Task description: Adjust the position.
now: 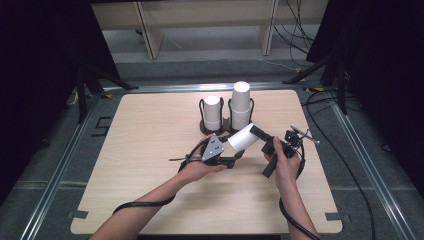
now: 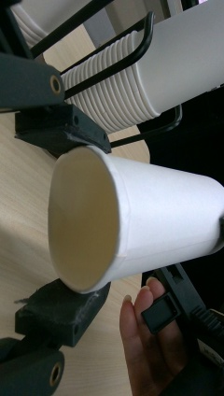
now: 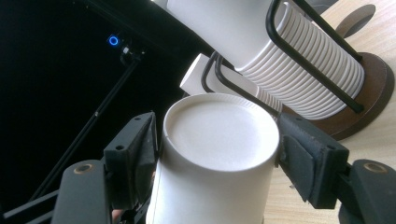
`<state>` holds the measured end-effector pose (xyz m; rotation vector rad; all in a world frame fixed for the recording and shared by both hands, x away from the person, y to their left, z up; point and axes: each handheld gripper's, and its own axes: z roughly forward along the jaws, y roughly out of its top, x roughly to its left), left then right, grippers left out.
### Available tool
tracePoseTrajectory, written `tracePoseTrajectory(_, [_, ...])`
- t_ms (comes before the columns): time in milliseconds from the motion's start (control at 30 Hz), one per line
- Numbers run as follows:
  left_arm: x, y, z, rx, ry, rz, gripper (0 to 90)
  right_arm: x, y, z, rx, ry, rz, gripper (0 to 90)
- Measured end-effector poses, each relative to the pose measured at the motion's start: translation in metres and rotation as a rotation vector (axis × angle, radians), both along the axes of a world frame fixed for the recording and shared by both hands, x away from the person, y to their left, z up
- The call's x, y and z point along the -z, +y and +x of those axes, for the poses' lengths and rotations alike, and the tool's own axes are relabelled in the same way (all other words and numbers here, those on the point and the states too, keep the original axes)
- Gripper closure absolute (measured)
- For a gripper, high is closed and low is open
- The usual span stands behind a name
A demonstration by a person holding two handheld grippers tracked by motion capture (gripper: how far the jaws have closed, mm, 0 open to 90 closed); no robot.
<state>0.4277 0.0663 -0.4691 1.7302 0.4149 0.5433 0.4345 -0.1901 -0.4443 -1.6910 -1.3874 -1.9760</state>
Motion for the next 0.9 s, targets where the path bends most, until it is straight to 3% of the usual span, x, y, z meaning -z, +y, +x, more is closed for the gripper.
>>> tracePoseTrajectory(367, [-0.001, 0.003, 0.002, 0.010, 0.005, 0.007, 31.9, 0.000, -0.001, 0.001, 0.007, -0.030, -0.017, 30.6])
tracePoseTrajectory(467, [-0.002, 0.005, 0.003, 0.015, 0.007, 0.008, 32.2, -0.001, -0.002, 0.000, 0.014, -0.041, -0.054, 30.4])
tracePoseTrajectory(533, [-0.003, 0.008, 0.003, 0.015, 0.012, 0.028, 32.4, -0.002, -0.002, 0.000, 0.020, -0.041, -0.043, 30.2])
tracePoseTrajectory(567, [-0.003, 0.008, 0.003, 0.015, 0.012, 0.028, 32.4, -0.002, -0.003, 0.000, 0.024, -0.060, -0.061, 30.1])
tracePoseTrajectory(600, [-0.004, 0.010, 0.003, 0.024, 0.023, 0.028, 32.5, -0.003, -0.002, 0.000, 0.024, -0.069, -0.055, 30.0])
tracePoseTrajectory(633, [-0.004, 0.010, 0.003, 0.024, 0.023, 0.028, 32.4, -0.005, -0.002, -0.001, 0.012, -0.049, -0.039, 29.9])
tracePoseTrajectory(667, [-0.005, 0.011, 0.003, 0.034, 0.045, 0.010, 32.5, -0.007, -0.003, -0.002, 0.020, -0.053, -0.059, 29.9])
tracePoseTrajectory(700, [-0.006, 0.013, 0.003, 0.034, 0.044, 0.023, 32.4, -0.006, -0.004, 0.000, 0.026, -0.098, -0.082, 29.9])
tracePoseTrajectory(833, [-0.011, 0.019, 0.004, 0.043, 0.042, 0.036, 32.5, -0.015, -0.008, -0.001, 0.039, -0.126, -0.097, 29.5])
tracePoseTrajectory(900, [-0.012, 0.020, 0.004, 0.045, 0.041, 0.034, 32.5, -0.019, -0.009, -0.003, 0.038, -0.116, -0.099, 29.3])
